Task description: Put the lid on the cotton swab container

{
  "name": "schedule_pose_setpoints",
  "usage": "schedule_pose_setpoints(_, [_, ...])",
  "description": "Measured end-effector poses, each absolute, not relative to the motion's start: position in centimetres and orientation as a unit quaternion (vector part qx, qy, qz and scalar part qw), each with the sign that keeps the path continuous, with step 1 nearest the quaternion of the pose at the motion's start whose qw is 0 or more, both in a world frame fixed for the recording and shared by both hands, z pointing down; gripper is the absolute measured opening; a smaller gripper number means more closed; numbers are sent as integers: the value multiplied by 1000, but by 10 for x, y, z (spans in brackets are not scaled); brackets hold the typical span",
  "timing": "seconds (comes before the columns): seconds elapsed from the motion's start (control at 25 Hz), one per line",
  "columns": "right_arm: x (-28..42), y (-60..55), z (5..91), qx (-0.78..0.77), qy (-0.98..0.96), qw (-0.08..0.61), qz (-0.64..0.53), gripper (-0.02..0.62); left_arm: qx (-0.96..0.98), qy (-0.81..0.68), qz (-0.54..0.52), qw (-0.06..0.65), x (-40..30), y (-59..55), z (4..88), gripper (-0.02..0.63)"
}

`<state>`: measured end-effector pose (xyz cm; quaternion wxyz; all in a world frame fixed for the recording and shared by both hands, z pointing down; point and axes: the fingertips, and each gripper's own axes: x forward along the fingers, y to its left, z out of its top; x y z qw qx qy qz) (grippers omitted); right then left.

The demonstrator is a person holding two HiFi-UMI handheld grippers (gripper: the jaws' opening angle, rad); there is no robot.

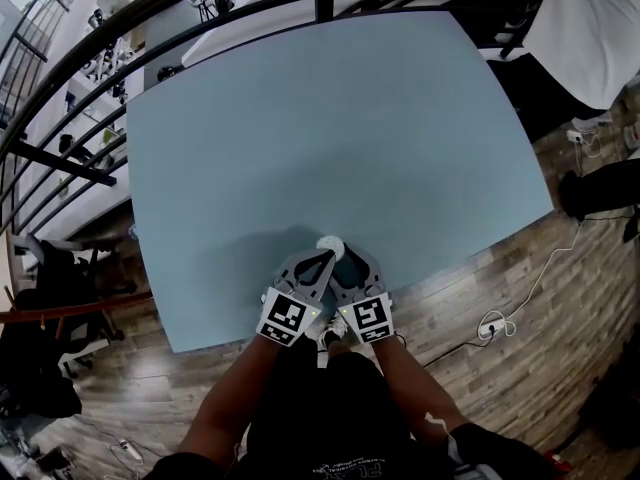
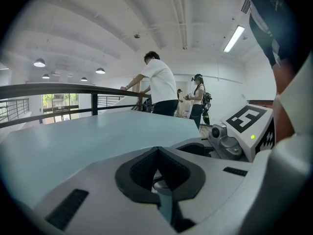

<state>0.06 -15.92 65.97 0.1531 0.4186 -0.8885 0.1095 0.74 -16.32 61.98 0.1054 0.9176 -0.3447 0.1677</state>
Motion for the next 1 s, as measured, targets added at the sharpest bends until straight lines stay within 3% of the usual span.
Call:
schedule_pose_setpoints(0.68, [3,-156,658,413,-892,146,111,229,932,-324,138,92,12,-159,610,12])
schedule_pose_setpoints(1.0, [11,-152,653,420,-890,138,114,259,924,-351,110,102,-4,-162,591,12])
